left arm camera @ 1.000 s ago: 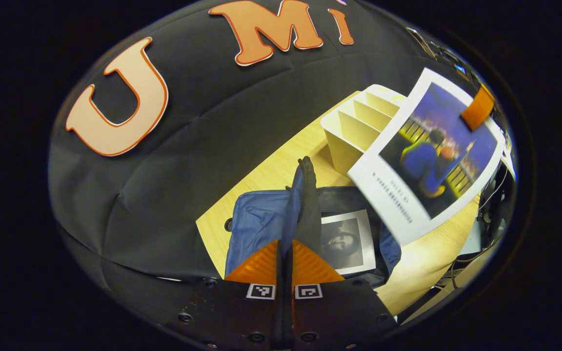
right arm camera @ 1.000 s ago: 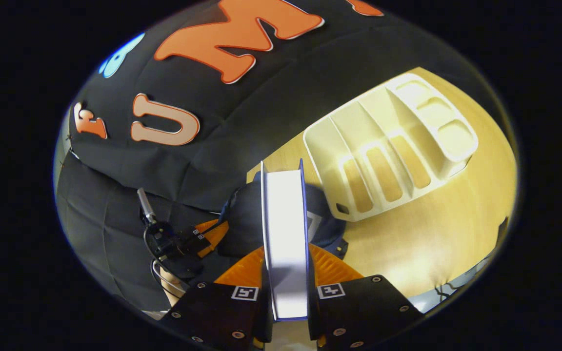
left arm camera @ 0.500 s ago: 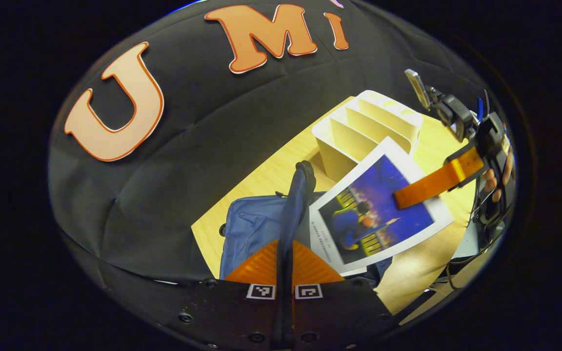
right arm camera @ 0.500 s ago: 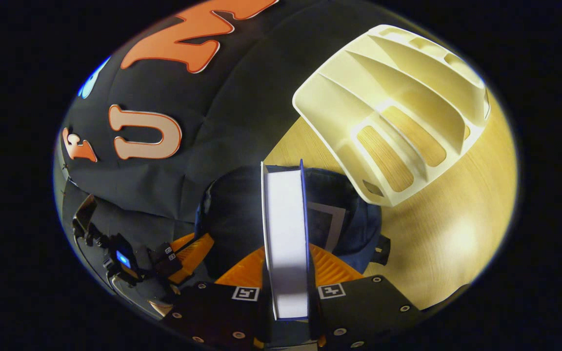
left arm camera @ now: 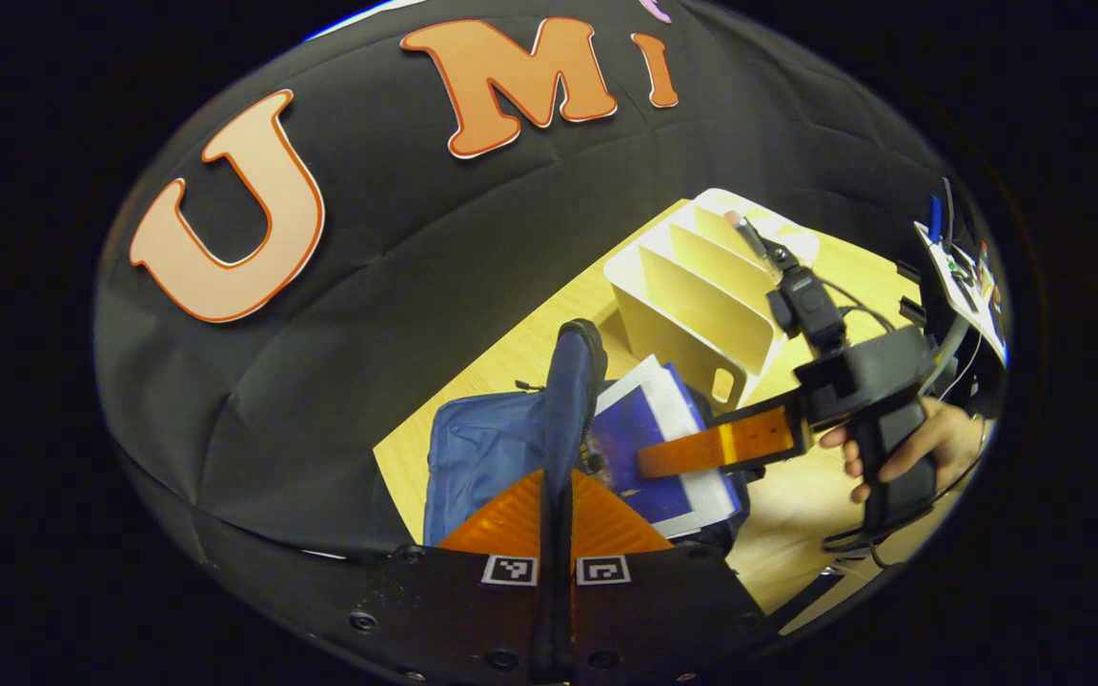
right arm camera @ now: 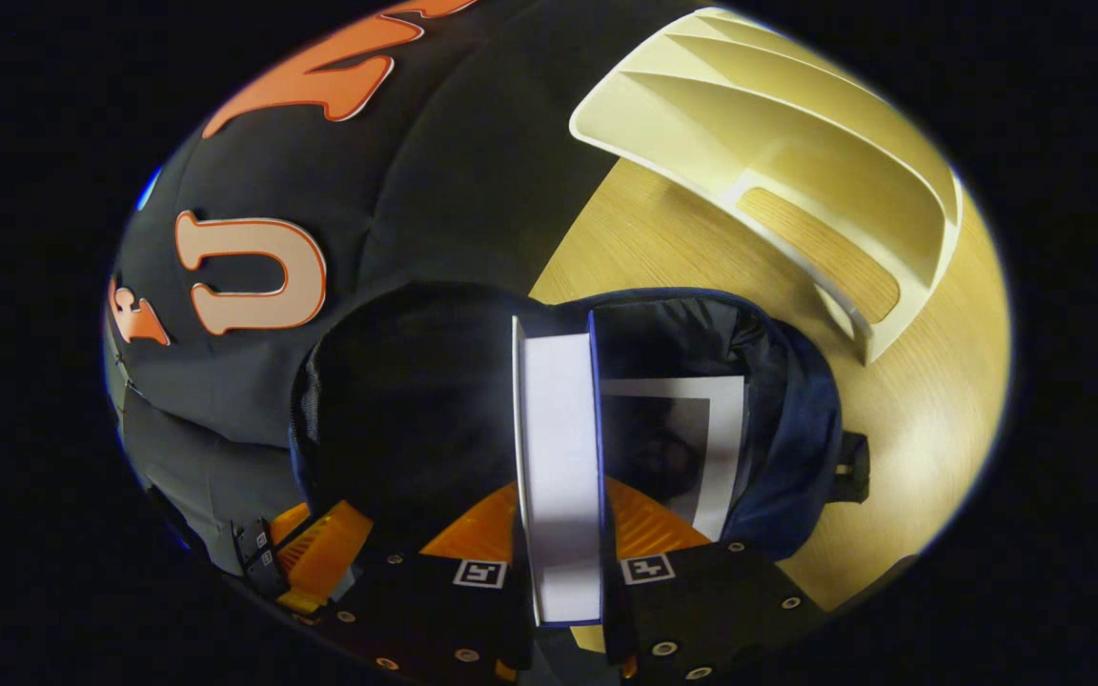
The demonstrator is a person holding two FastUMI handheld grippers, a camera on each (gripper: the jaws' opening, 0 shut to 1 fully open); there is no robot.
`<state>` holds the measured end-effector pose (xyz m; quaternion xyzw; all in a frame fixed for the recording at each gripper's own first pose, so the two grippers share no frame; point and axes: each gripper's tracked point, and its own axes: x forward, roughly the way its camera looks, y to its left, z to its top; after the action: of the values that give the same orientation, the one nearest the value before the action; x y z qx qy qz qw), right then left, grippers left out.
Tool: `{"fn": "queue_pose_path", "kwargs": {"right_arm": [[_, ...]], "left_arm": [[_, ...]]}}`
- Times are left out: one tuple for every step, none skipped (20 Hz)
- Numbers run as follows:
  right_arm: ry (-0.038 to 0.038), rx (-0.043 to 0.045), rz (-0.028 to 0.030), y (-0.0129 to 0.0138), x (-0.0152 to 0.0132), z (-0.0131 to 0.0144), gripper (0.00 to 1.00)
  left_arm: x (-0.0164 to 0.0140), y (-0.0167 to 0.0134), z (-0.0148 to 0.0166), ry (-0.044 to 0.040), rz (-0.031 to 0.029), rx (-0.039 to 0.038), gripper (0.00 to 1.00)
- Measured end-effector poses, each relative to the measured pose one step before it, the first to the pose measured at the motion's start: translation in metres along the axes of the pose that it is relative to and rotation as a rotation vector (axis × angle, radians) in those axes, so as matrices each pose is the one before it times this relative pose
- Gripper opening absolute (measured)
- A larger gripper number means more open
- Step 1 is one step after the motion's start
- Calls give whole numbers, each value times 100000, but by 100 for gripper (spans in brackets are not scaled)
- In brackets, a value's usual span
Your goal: Open the schoolbag, grab two books from the bookshelf and put them into the schoolbag.
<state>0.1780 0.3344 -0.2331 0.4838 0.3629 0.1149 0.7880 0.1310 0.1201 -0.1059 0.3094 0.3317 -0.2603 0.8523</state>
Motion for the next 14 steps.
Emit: {"fn": "queue_pose_path", "kwargs": {"right_arm": [[-1518, 374, 354, 283, 641, 42, 29], [-234, -17, 513, 231, 736, -88, 29], [-114, 285, 313, -64, -202, -286, 29], [788, -33, -288, -130, -11, -242, 29], [763, -438, -1568, -414, -10, -43, 29], [1816, -652, -3086, -687, -125, -187, 31], [2799, -1153, -6483, -1335, 201, -800, 36], [3381, -1522, -7661, -1869, -510, -667, 41], [3027, -245, -3798, -1278, -157, -604, 56], [3399, 33, -1309, -729, -112, -774, 65], [2728, 207, -1023, 183, 457, -422, 73], [2351, -524, -1057, -446, -744, -240, 96], [1626, -821, -928, -68, -190, -307, 98], [821, -429, -692, -129, -530, 155, 83]], "left_arm": [[-47, 1, -67, -498, 440, 892, 1], [-17, -66, 82, -132, 35, 688, 0], [-159, 54, -145, 81, -30, 246, 1], [37, 75, 59, 53, 69, -302, 1], [235, 185, -217, 533, 156, -697, 0], [91, 190, -58, 45, 334, -745, 1], [9, 131, -319, 130, -155, -788, 1], [196, 21, -234, 589, -258, -770, 1], [108, 106, -235, 258, -114, -515, 1], [184, 112, -45, -19, 35, -198, 1], [112, 11, -107, -107, -271, -191, 1], [18, -42, 21, 116, -263, -79, 1], [72, 54, -58, -38, -117, 85, 1], [63, 91, -8, -5, -7, 83, 1]]}}
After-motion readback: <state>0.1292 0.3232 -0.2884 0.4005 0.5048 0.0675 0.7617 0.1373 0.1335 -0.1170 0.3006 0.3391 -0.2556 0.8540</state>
